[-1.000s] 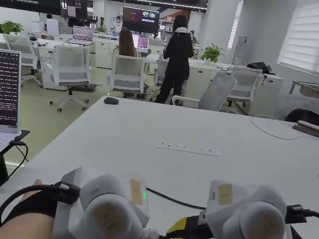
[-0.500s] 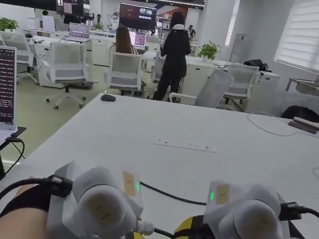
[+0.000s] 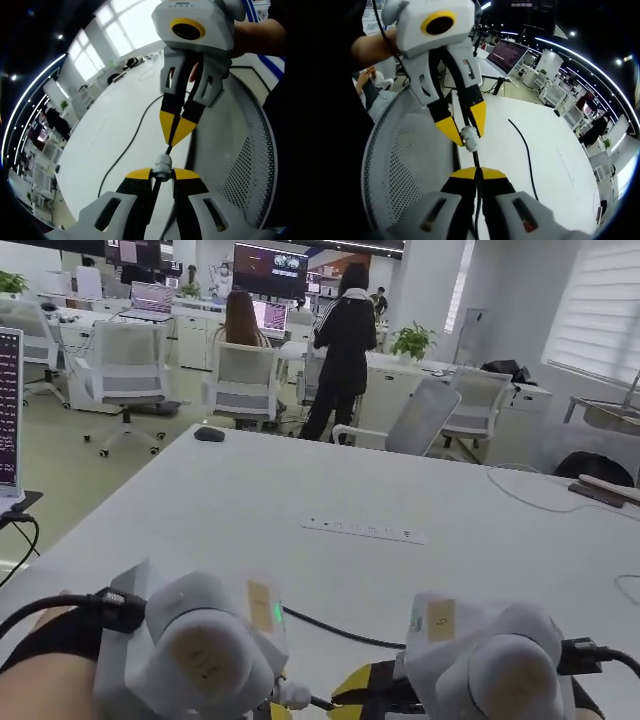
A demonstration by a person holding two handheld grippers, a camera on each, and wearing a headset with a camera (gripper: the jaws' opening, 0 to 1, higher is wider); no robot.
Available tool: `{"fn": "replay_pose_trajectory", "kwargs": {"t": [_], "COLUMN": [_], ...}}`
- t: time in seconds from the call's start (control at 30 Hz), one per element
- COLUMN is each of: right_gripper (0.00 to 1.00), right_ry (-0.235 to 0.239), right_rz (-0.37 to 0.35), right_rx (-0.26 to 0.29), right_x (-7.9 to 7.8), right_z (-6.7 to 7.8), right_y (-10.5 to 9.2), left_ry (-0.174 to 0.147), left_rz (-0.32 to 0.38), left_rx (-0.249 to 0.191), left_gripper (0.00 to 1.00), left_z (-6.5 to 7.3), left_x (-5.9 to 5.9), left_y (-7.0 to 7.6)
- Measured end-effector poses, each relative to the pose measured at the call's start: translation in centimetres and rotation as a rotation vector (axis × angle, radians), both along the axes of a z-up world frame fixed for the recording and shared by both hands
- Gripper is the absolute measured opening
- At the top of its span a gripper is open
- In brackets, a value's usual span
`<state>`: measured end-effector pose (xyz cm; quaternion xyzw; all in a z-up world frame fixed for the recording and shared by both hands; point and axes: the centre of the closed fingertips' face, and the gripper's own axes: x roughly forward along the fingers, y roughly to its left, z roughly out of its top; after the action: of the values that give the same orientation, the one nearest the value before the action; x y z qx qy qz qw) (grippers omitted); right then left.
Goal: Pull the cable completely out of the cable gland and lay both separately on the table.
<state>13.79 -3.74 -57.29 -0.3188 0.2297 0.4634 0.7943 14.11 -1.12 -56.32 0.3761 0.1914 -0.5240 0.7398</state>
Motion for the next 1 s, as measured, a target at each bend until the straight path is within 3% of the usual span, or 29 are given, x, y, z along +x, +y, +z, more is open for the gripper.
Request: {"fn": "replay_pose_trajectory", "kwargs": {"t": [0.13,0.27,0.37,0.47,0.6,0.67,0.9,1.0], "right_gripper": [0.00,0.00,0.11,0.10,0.09,0.04,0.03,0.03], "right_ry": [0.006,0.020,0.023,0.028,0.021,0.006,0.002,-0.001], "right_rz": [-0.013,-0.017,-0.001,0.017,0.041,0.038,0.026,0.018], "right_rx": [-0.020,-0.004,0.009,0.030,0.009,-0.003,0.000,-0.022], "right_x": [0.1,0.0,-0.2,-0.4,-0.4,-0.2,0.1,0.2], "right_z": [-0.4,-0.3,-0.1,0.1,-0.2,-0.1,0.1,-0.2], "right_y": [-0.8,-0.6,0.1,0.8,1.5,1.3,0.6,0.0], "left_ry": [-0.001,-0.002,-0.004,-0.010,-0.014,-0.016,-0.018,-0.020], "left_rz": [0.006,0.007,0.005,0.001,-0.011,-0.016,-0.004,0.002], "left_rx": [0.002,0.001,0.002,0.003,-0.010,-0.012,-0.033,-0.037], "left_gripper": [0.16,0.16,0.16,0.16,0.16,0.16,0.16,0.16], "left_z": [0.1,0.2,0.2,0.4,0.9,1.1,1.6,1.8], "left_x": [-0.1,-0.2,-0.2,-0.3,-0.5,-0.6,-0.4,-0.3], "left_y": [0.4,0.4,0.3,0.3,-0.1,-0.1,0.2,0.3]}}
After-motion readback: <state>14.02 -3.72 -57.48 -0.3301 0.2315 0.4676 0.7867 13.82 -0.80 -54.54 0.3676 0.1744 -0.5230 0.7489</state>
